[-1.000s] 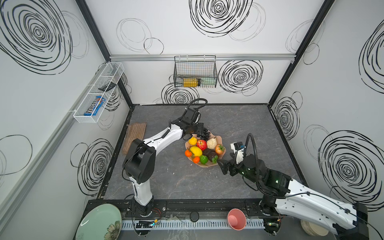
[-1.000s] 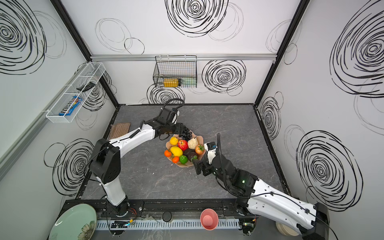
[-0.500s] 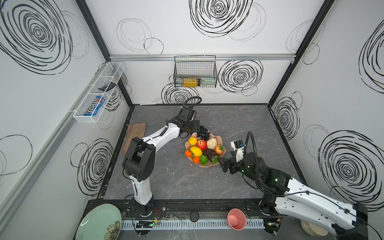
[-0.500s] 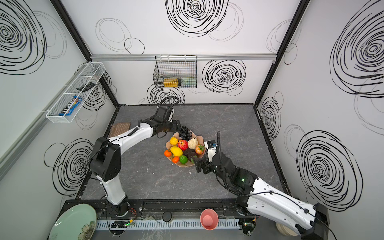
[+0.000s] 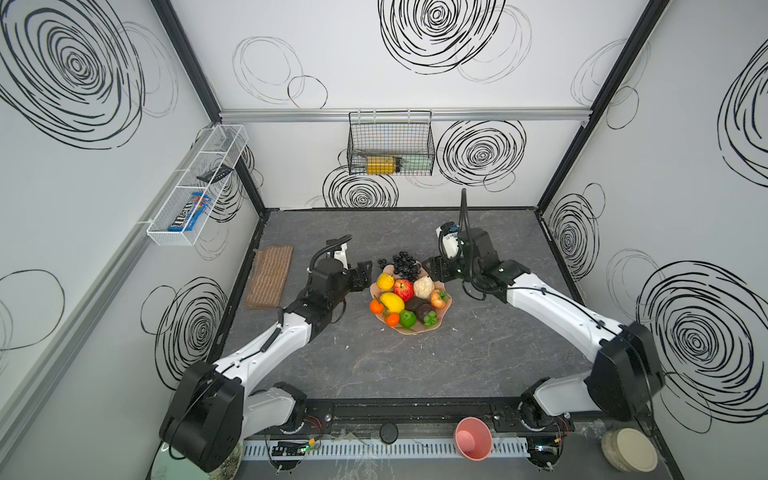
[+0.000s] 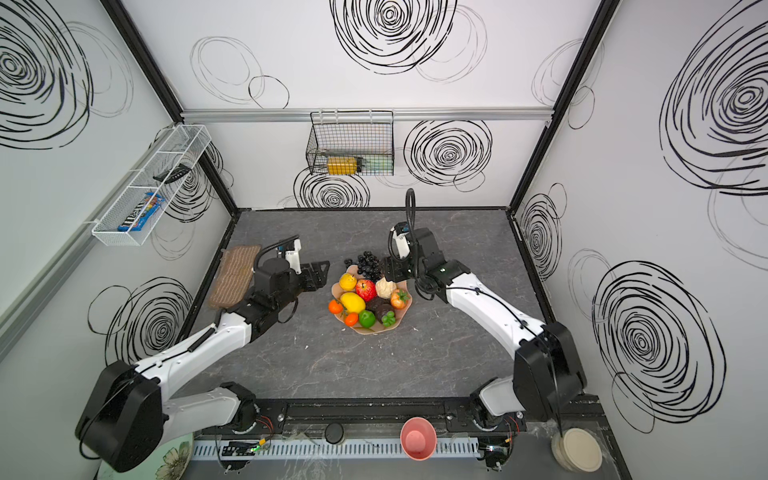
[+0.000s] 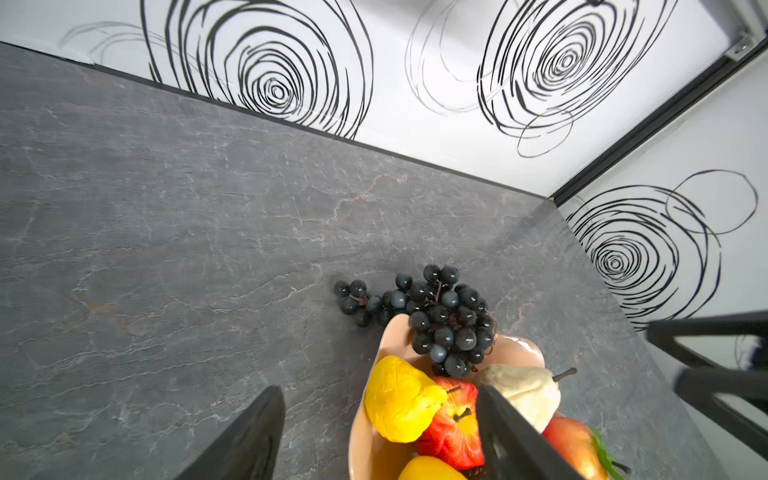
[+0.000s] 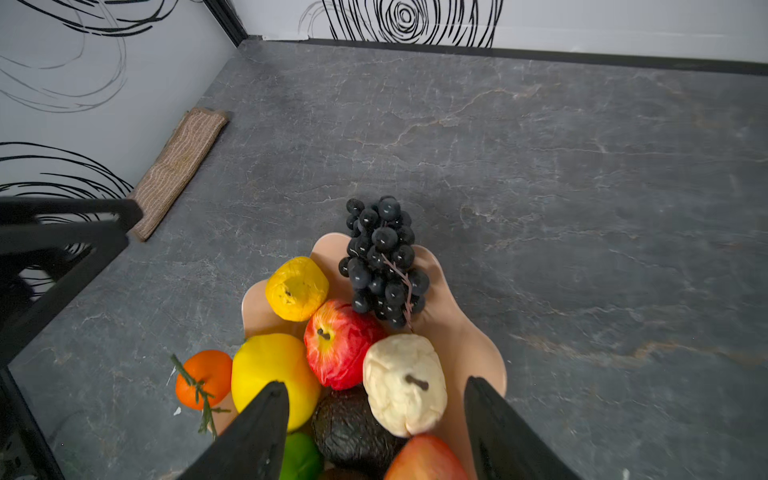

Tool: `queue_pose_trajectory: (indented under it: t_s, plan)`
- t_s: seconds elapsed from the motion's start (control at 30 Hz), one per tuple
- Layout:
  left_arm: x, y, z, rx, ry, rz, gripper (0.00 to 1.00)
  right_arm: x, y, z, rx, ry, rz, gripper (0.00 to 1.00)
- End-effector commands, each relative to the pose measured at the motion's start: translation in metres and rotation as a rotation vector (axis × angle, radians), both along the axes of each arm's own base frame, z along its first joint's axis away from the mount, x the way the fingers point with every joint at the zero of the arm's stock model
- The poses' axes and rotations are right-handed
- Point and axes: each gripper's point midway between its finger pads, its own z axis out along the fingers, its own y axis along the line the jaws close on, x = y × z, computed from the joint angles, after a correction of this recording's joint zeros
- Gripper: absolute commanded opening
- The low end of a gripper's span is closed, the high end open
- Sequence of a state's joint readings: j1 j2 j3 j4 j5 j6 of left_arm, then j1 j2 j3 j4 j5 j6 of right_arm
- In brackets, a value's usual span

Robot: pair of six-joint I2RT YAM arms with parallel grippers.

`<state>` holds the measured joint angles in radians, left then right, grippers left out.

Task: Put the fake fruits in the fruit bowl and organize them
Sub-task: 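Open and withdraw the left gripper while the right gripper moves over the grapes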

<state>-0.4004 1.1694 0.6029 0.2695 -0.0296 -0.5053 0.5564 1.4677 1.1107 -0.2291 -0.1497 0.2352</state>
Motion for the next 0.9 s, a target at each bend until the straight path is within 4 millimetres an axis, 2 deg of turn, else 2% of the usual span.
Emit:
queue_pose_trajectory:
  t_s: [0.0,0.13,0.23,0.33,0.5,0.87]
  plan:
    - [-0.005,0.011,0.018,-0.056,-0.137,0.037,0.77,0.007,0.013,-0.017,-0.06,0.04,0.1,0.66]
    - [-0.02,0.021,0.015,-0.058,-0.2,0.046,0.79,0.023,0.013,-0.05,-0.148,0.15,0.096,0.54]
    - [-0.025,0.03,0.012,-0.071,-0.216,0.069,0.82,0.033,0.016,-0.062,-0.176,0.16,0.099,0.47]
    - [-0.025,0.031,0.02,-0.092,-0.247,0.068,0.82,0.04,0.02,-0.062,-0.172,0.145,0.1,0.46]
    - [-0.023,0.031,0.016,-0.098,-0.234,0.062,0.82,0.049,0.023,-0.068,-0.189,0.15,0.104,0.42]
    - [-0.021,0.032,0.012,-0.117,-0.224,0.055,0.85,0.055,0.028,-0.082,-0.199,0.169,0.114,0.31]
